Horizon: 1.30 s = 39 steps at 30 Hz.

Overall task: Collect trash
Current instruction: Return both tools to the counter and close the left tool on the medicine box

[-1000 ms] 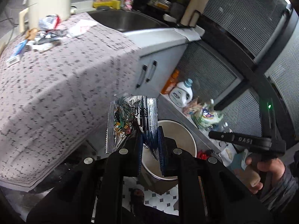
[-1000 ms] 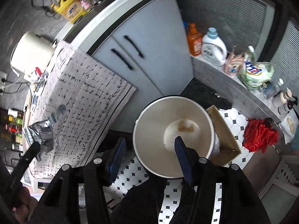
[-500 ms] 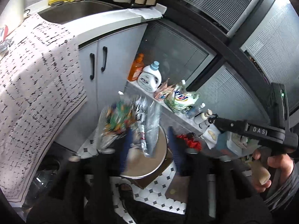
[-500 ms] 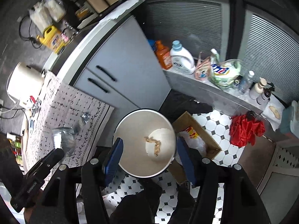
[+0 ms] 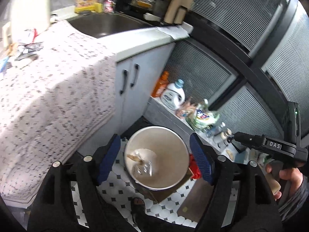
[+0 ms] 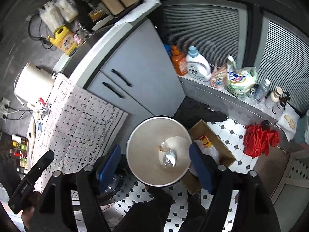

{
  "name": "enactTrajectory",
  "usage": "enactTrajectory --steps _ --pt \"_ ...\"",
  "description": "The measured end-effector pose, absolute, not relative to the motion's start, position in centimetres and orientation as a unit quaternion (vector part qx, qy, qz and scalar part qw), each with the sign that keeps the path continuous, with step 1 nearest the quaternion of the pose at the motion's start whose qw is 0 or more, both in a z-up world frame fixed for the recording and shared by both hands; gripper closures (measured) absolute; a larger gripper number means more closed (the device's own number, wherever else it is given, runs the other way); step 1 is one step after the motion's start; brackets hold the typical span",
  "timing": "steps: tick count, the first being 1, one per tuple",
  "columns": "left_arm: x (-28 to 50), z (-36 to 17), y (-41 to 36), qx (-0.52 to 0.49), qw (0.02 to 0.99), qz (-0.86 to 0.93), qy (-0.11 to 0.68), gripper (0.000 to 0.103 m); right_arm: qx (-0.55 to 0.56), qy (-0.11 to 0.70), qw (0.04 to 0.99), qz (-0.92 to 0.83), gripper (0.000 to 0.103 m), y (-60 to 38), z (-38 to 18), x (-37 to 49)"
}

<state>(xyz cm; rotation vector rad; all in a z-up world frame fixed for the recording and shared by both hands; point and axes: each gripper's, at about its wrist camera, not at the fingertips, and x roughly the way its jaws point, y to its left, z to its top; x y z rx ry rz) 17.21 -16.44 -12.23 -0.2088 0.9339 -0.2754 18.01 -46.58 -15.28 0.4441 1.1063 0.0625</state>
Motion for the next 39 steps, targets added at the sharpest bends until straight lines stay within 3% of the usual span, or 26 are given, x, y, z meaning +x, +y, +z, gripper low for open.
enactTrajectory --steps 9,21,39 --pt "15.5 -10.0 -9.7 -0.127 0.900 -0.051 0.415 0.013 0.181 0.501 0.842 0.079 0.008 -40.8 -12.8 20.5" --pt "14.7 -8.8 1.2 -0.161 0.911 0.035 0.377 0.012 0.145 0.489 0.851 0.127 0.008 -31.1 -10.4 24.0" --pt "20.3 -8.6 18.3 -0.198 0.907 0.091 0.360 0.012 0.110 0.477 0.862 0.134 0.008 -14.3 -7.5 31.9"
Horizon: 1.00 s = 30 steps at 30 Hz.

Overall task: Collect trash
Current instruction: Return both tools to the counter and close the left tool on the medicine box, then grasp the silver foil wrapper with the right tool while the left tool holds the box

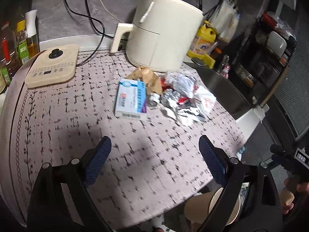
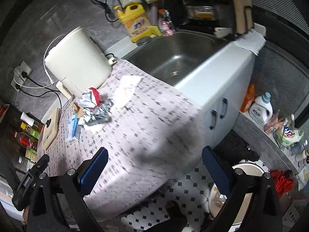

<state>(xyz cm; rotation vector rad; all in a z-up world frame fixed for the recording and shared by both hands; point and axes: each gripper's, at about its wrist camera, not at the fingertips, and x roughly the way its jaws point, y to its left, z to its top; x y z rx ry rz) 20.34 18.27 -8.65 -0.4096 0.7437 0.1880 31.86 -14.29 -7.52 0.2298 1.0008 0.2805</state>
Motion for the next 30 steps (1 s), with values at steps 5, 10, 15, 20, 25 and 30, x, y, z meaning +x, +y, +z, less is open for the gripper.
enactTrajectory --steps 5,10,15,20,25,30 --pt "22.8 -9.9 20.8 -0.192 0.901 0.088 0.379 0.012 0.103 0.473 0.864 0.136 0.008 -10.5 -7.2 33.2" --pt "25.6 -11.5 22.1 -0.185 0.896 0.075 0.397 0.012 0.104 0.469 0.868 0.126 0.008 -8.5 -7.1 33.8" --pt "28.6 -13.1 22.7 -0.165 0.893 0.072 0.413 0.012 0.104 0.467 0.870 0.115 0.008 -7.8 -7.2 34.1" --pt "31.2 -14.5 23.2 -0.143 0.888 0.090 0.428 0.012 0.107 0.468 0.871 0.106 0.008 -7.2 -7.3 35.0" --pt "32.0 -15.6 23.5 -0.132 0.876 0.096 0.453 0.036 0.104 0.472 0.868 0.116 0.008 -5.5 -7.7 36.3" --pt "30.0 -15.1 24.7 -0.139 0.877 0.098 0.449 0.038 0.089 0.483 0.859 0.144 0.012 -2.5 -8.9 38.0"
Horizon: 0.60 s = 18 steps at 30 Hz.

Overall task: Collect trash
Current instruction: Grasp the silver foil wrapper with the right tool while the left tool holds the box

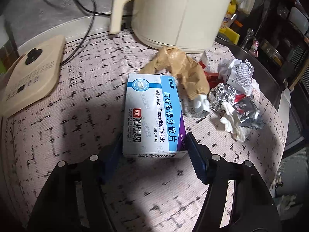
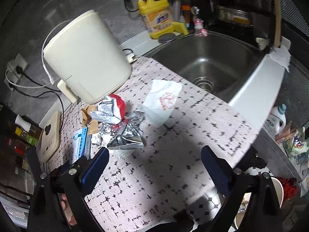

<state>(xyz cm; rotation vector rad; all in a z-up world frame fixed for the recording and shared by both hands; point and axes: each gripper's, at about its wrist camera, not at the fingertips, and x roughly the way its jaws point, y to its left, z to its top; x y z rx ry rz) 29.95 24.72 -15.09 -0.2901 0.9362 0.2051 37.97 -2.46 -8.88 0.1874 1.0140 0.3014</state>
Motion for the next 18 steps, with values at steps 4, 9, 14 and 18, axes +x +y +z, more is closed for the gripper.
enactTrajectory --steps 4,9,14,18 --pt "27.4 -14.4 27.0 -0.159 0.876 0.122 0.439 0.038 0.079 0.497 0.847 0.172 0.017 0.3 -10.0 39.6" --pt "24.0 -13.4 29.5 -0.178 0.875 0.156 0.421 0.038 0.062 0.508 0.838 0.189 0.022 3.0 -11.3 41.3" --pt "20.5 -12.6 31.5 -0.200 0.873 0.188 0.403 0.038 0.047 0.528 0.825 0.197 0.028 5.3 -13.2 43.0" --pt "18.7 -12.4 32.3 -0.212 0.869 0.208 0.397 0.038 0.056 0.553 0.806 0.203 0.083 5.9 -15.0 43.7"
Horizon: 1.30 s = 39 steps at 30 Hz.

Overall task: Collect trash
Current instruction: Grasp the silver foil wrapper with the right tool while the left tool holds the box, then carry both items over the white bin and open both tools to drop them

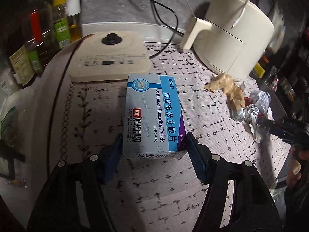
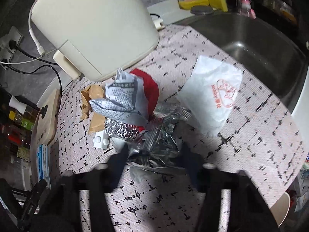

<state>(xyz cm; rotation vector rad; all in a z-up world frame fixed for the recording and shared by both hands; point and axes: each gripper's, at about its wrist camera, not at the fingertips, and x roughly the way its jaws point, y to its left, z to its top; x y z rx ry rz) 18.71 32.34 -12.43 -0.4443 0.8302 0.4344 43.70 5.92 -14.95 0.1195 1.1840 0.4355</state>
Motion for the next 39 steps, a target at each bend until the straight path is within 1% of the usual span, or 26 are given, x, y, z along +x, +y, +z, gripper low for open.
enactTrajectory --steps 1,2,4,8,21,27,34,39 --pt "18.4 -12.4 32.3 -0.214 0.868 0.210 0.395 0.038 0.058 0.557 0.802 0.207 0.083 5.9 -15.0 43.6" --pt "18.1 -12.4 32.3 -0.216 0.868 0.213 0.394 0.038 0.058 0.552 0.805 0.208 0.086 5.7 -14.9 43.4" --pt "17.7 -12.3 32.1 -0.216 0.869 0.213 0.392 0.038 0.057 0.542 0.810 0.217 0.089 5.4 -14.2 42.8" --pt "17.2 -11.9 31.1 -0.213 0.873 0.209 0.386 0.038 0.059 0.533 0.812 0.232 0.092 4.8 -13.1 41.8" --pt "14.9 -9.4 24.6 -0.206 0.887 0.217 0.352 0.038 0.062 0.497 0.823 0.269 0.092 -0.3 -8.9 38.2" --pt "12.6 -8.2 20.9 -0.199 0.891 0.227 0.339 0.038 0.058 0.501 0.815 0.284 0.092 -3.5 -9.6 36.2" --pt "9.7 -8.0 16.0 -0.192 0.886 0.235 0.350 0.038 0.065 0.505 0.806 0.302 0.092 -7.2 -10.0 33.8" --pt "9.1 -7.8 12.5 -0.183 0.888 0.229 0.355 0.038 0.068 0.504 0.804 0.309 0.092 -10.6 -10.1 32.1"
